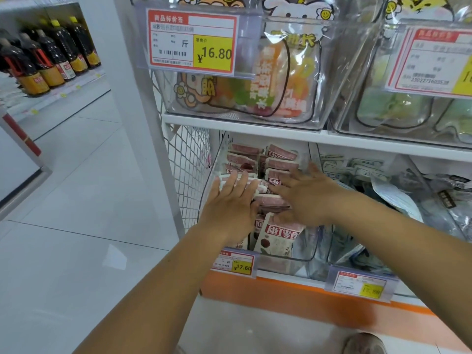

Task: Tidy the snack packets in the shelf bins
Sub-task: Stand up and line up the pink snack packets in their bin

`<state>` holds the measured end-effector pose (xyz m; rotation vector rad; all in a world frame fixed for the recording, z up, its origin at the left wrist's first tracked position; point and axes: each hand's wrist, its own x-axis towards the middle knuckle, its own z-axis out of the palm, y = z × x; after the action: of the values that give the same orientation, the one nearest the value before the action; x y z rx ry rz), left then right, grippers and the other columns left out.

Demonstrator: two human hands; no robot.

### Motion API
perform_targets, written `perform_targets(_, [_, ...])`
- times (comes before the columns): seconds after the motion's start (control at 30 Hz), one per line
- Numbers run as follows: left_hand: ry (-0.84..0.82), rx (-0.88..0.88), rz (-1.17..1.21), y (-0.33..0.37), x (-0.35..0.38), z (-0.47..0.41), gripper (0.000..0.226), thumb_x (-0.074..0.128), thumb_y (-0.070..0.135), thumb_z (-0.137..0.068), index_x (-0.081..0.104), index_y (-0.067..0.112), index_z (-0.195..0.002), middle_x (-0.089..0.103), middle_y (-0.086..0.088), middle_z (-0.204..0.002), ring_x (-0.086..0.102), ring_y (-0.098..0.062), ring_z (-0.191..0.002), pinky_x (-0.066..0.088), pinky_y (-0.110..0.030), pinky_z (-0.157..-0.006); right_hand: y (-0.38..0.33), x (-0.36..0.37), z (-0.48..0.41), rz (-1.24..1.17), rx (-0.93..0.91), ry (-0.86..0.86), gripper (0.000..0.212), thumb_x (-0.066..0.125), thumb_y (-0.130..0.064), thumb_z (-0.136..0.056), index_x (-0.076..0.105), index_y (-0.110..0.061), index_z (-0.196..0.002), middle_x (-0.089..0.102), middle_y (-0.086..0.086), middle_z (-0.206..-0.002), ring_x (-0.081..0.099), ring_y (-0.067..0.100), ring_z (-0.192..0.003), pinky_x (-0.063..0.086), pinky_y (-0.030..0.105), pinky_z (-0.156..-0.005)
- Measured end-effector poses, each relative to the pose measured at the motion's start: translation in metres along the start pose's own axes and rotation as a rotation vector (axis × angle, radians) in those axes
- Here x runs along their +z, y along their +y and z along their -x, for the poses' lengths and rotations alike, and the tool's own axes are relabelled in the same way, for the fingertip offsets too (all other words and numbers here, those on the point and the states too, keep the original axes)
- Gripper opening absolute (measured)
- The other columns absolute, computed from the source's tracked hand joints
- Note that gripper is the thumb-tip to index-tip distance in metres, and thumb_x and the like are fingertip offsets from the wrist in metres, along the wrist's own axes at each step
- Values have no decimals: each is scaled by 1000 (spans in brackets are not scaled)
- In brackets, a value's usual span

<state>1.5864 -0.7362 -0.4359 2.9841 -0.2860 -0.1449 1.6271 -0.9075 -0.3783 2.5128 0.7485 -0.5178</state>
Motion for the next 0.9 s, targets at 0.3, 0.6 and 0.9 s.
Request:
perform_targets(0.3, [172,37,420,-4,-39,37,52,42,21,-101,24,25,-150,20,7,-158,22,-9,-142,17,-23,-113,6,0,23,-234,-27,87,78,53,-66,-82,29,-32,-147,17,-3,-159,6,20,-147,-2,51,-118])
perform_targets(0.6, [286,27,397,-30,-36,84,43,61,11,-91,59,32,-129,63,7,-121,54,-3,-92,40,-15,-82,-71,-5,20,-574,-232,431,30,61,-44,-88,71,-16,-87,62,3,-87,57,17,-82,49,35,-72])
perform_targets(0.9, [418,78,565,-12,-32,90,62,64,20,-90,32,37,-140,38,25,-134,45,15,-102,42,0,-72,-32,-4,69,-1102,-18,786,9,59,-29,-91,69,-29,-89,68,-12,-74,59,12,-61,47,32,-53])
